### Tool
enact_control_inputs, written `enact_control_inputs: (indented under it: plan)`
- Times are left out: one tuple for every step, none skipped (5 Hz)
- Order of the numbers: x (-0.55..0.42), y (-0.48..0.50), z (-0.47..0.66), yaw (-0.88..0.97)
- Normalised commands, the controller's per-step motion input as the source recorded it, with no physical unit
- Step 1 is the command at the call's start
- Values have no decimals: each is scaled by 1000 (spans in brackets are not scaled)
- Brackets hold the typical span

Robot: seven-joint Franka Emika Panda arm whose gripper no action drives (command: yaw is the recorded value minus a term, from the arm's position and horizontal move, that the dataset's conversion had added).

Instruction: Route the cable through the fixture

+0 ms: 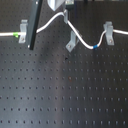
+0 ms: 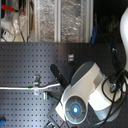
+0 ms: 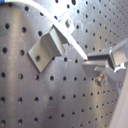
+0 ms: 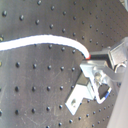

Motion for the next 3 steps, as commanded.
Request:
enact_control_inputs:
  plan:
    - [-390, -192, 730, -174]
    - [-24, -19, 0, 0]
    - [-1, 0, -32, 0]
